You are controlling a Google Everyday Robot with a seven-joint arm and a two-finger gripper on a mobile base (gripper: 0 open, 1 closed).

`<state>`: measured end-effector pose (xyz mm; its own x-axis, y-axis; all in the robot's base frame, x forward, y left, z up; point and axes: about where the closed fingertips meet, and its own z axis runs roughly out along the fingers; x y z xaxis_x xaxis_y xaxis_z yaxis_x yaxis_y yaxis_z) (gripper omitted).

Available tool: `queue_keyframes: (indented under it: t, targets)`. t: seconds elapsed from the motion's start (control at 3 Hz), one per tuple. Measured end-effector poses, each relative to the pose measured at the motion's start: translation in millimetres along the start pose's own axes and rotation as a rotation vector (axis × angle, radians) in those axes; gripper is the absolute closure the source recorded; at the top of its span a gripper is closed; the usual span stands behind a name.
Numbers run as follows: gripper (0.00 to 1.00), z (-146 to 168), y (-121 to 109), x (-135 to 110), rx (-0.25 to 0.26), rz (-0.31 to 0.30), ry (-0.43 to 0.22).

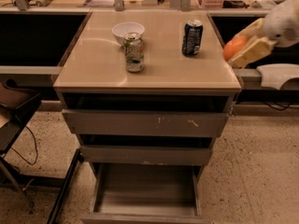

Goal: Place orange into bottom drawer

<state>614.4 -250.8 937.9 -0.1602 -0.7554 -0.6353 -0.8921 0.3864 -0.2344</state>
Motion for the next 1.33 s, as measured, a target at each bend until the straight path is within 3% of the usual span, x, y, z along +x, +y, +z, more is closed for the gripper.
queue_keyframes:
  t: [0.33,0.67,1.0,1.33]
  targets:
    - [1.00,-67.1,42.8,-37.8,0.155,0.000,-0.065]
    - [1.00,-94.3,114.0,-32.8,0.168,0.057,-0.033]
    - [1.00,-90.0,139.5,7.7,0.147,0.123,0.018]
    - [1.00,-88.9,143.0,5.1,0.147,0.118,0.013]
